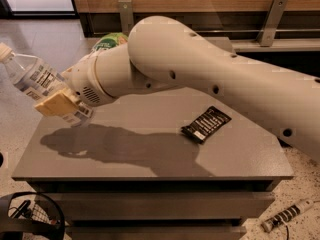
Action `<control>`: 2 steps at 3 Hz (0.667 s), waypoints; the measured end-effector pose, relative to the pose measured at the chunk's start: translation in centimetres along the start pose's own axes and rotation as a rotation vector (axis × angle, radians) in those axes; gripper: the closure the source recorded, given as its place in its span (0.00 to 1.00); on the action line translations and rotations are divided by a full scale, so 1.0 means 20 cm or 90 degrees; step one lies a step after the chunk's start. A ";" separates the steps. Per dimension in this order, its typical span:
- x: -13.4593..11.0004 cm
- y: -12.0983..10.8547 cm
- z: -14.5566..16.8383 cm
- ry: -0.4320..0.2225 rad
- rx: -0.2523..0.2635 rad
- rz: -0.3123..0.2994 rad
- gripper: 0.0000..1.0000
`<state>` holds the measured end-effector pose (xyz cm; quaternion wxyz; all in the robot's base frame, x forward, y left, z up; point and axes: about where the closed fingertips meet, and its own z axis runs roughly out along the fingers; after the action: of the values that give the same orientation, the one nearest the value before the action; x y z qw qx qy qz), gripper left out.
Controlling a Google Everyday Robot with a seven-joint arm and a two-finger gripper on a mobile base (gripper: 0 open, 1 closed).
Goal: Place blue plastic bottle upright
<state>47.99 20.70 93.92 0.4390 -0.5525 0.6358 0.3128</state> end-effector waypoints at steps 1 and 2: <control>0.00 0.00 0.00 0.000 0.000 0.000 1.00; 0.05 -0.02 0.08 -0.069 -0.001 0.031 1.00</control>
Offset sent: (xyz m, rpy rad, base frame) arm 0.0207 0.0160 -0.0386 0.2944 0.0633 -0.0306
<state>48.61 21.63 92.44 0.4648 -0.5193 0.6240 0.3535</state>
